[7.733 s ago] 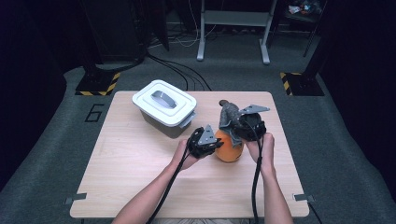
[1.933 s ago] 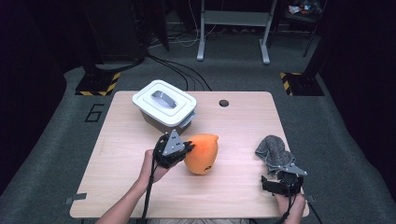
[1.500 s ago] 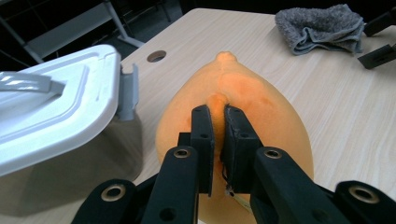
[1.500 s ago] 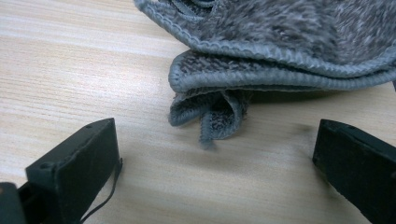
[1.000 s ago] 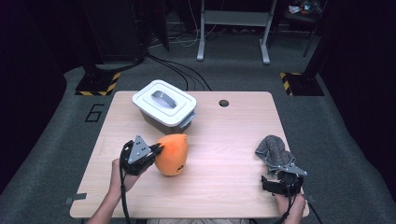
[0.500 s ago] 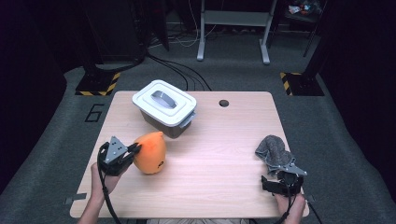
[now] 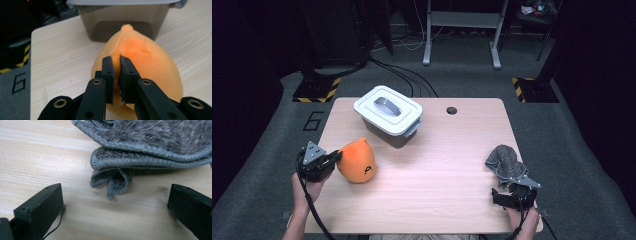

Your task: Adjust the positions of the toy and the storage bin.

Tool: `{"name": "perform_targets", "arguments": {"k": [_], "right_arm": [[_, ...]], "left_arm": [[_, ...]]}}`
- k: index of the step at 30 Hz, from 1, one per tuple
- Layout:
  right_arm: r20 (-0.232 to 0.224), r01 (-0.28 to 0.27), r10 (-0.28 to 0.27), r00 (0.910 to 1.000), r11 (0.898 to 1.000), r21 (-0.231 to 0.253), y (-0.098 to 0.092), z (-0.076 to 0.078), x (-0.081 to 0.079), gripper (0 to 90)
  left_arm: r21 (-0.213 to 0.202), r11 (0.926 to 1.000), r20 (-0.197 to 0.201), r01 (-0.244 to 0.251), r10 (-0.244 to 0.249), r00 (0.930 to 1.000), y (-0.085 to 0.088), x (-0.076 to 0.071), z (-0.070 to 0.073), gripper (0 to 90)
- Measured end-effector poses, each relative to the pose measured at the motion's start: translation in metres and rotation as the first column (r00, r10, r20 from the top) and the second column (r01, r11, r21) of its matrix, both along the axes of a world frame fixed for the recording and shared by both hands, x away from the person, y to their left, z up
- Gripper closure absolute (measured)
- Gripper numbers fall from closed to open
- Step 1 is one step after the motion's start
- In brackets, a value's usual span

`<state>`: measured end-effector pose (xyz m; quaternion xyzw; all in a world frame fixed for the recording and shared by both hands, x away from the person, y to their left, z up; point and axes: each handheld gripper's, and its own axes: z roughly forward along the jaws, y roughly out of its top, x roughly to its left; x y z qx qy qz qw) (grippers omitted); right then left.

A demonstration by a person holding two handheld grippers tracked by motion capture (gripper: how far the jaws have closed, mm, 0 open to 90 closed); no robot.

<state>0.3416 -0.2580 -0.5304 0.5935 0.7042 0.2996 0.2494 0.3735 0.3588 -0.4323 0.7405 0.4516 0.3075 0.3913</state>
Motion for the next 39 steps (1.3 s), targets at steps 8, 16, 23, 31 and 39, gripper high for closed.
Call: {"name": "perform_targets", "arguments": {"k": [8, 16, 23, 31, 39], "right_arm": [[0.000, 0.003, -0.003, 1.0000, 1.000, 0.000, 0.000, 0.000, 0.000, 0.0], [0.000, 0.003, -0.003, 1.0000, 1.000, 0.000, 0.000, 0.000, 0.000, 0.0], [0.000, 0.003, -0.003, 1.0000, 1.000, 0.000, 0.000, 0.000, 0.000, 0.0], [0.000, 0.003, -0.003, 1.0000, 1.000, 0.000, 0.000, 0.000, 0.000, 0.0], [0.000, 0.002, -0.002, 1.0000, 1.000, 0.001, 0.000, 0.000, 0.000, 0.0]], "left_arm": [[-0.009, 0.9952, -0.074, -0.098, 0.097, 0.9926, 0.024, 0.013, -0.014, 71.9], [-0.073, 0.9823, -0.109, -0.173, 0.164, 0.9804, 0.050, 0.026, -0.026, 49.7], [-0.057, 0.9825, -0.119, -0.177, 0.169, 0.9783, 0.055, 0.024, -0.022, 37.5], [-0.068, 0.9838, -0.075, -0.166, 0.161, 0.9842, 0.054, 0.015, -0.004, 25.6], [-0.063, 0.9948, -0.047, -0.080, 0.077, 0.9960, 0.028, 0.003, 0.011, 20.3]]}}
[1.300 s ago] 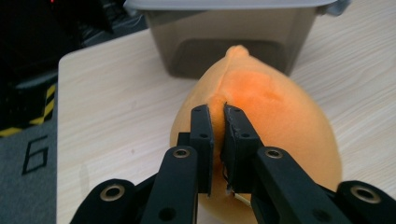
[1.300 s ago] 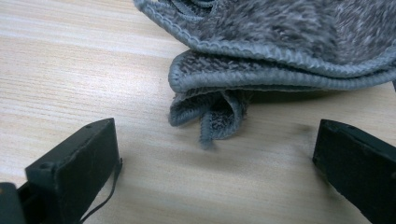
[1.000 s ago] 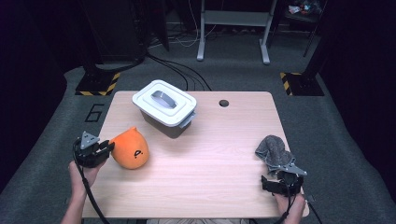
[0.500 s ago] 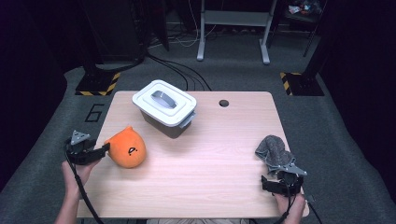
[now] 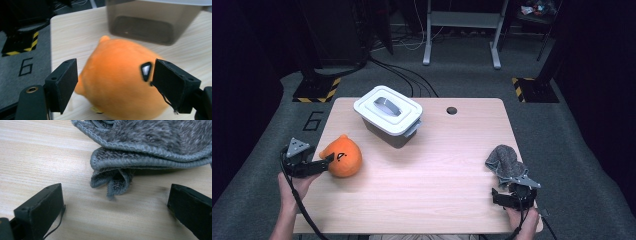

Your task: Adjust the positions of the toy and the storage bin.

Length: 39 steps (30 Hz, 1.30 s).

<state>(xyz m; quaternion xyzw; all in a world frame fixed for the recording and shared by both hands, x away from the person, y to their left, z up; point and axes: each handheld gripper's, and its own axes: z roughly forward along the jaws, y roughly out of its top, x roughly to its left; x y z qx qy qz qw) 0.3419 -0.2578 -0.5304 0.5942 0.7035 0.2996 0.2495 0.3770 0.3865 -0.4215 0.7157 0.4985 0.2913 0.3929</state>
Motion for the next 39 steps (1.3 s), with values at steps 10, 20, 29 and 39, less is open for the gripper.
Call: {"name": "perform_targets", "arguments": {"k": [10, 20, 29, 39], "right_arm": [[0.001, -0.001, 0.001, 1.0000, 1.000, -0.002, 0.000, 0.000, 0.000, 0.0], [0.017, -0.028, 0.028, 0.9995, 1.000, 0.002, 0.000, 0.001, -0.002, 0.0], [0.068, -0.032, 0.031, 0.9972, 0.999, 0.009, -0.003, 0.018, -0.011, 0.0], [0.105, -0.036, 0.037, 0.9938, 0.999, -0.008, -0.012, 0.045, 0.007, 0.0]], "left_arm": [[0.031, 0.9870, 0.022, 0.158, -0.159, 0.9871, -0.051, -0.017, 0.003, 14.5], [0.052, 0.9460, 0.008, 0.320, -0.321, 0.9472, -0.101, -0.034, -0.013, 12.1], [0.049, 0.9095, -0.076, 0.413, -0.409, 0.9095, -0.135, -0.044, -0.055, 12.0], [0.054, 0.9091, -0.172, 0.413, -0.399, 0.9006, -0.139, -0.034, -0.094, 12.0]]}}
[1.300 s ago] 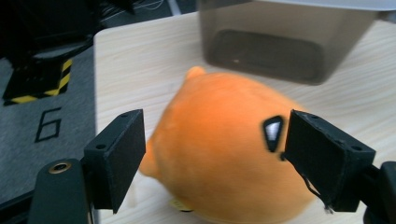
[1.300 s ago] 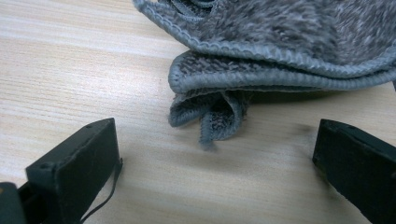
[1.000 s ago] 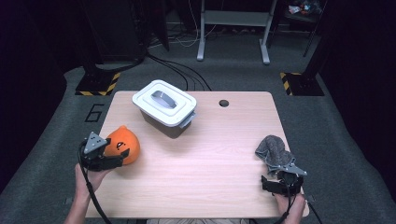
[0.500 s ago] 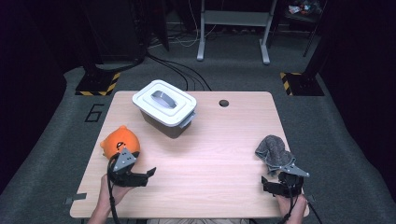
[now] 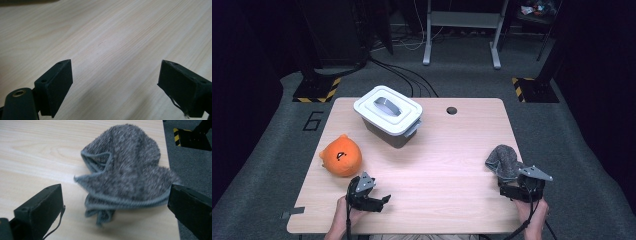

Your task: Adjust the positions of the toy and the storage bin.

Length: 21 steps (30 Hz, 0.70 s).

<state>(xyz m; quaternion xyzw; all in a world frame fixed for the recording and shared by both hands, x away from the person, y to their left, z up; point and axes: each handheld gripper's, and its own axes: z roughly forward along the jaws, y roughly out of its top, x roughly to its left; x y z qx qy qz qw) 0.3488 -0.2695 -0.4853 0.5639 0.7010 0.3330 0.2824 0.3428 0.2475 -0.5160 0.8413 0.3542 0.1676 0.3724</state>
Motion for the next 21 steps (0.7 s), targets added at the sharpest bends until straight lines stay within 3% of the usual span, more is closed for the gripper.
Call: {"name": "perform_targets", "arguments": {"k": [6, 12, 17, 21], "right_arm": [[-0.011, 0.000, 0.000, 0.9999, 1.000, -0.011, -0.002, 0.005, 0.020, 0.0], [-0.014, -0.021, 0.021, 0.9997, 1.000, -0.010, 0.004, 0.004, 0.023, 0.0], [-0.001, -0.072, 0.072, 0.9974, 0.997, -0.022, 0.020, 0.007, 0.022, 0.0], [0.014, -0.149, 0.149, 0.9887, 0.988, -0.039, 0.044, 0.010, 0.020, 0.0]], "left_arm": [[0.011, 0.9998, -0.007, -0.015, 0.015, 0.9999, 0.001, 0.004, -0.010, 12.0], [-0.020, 0.9997, -0.019, -0.016, 0.016, 0.9997, 0.000, 0.005, -0.009, 12.0], [-0.021, 0.9997, -0.005, -0.012, 0.012, 0.9999, -0.002, 0.009, -0.004, 12.0], [-0.033, 0.9995, -0.001, 0.000, 0.000, 1.0000, -0.004, 0.011, 0.006, 12.0]]}}
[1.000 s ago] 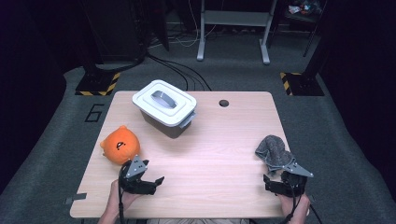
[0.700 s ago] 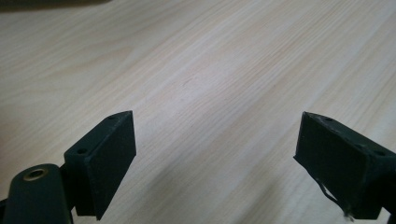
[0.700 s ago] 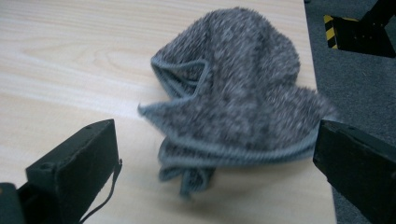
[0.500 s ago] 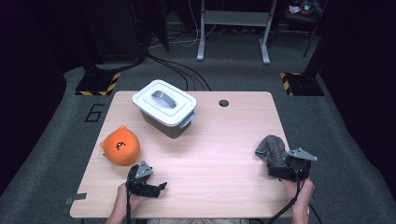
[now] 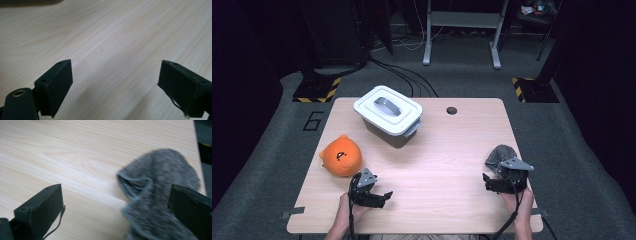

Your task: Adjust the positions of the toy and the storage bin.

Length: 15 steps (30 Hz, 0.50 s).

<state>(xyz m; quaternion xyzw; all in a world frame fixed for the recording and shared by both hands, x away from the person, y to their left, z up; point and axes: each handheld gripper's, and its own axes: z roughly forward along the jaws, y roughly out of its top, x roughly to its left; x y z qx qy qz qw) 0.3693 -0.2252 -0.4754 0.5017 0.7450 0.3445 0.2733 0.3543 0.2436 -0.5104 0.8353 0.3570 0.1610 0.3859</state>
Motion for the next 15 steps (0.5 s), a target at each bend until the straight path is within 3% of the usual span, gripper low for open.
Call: {"name": "perform_targets", "arguments": {"k": [8, 15], "right_arm": [[-0.022, -0.129, 0.129, 0.9914, 0.992, -0.002, 0.044, -0.011, -0.004, 0.0], [-0.061, -0.167, 0.167, 0.9841, 0.986, 0.004, 0.059, -0.028, -0.005, 0.0]], "left_arm": [[-0.034, 0.9994, 0.021, 0.006, -0.005, 0.9998, -0.003, 0.008, 0.019, 12.0], [-0.053, 0.9986, 0.046, -0.002, 0.004, 0.9989, -0.010, 0.019, 0.040, 12.0]]}}
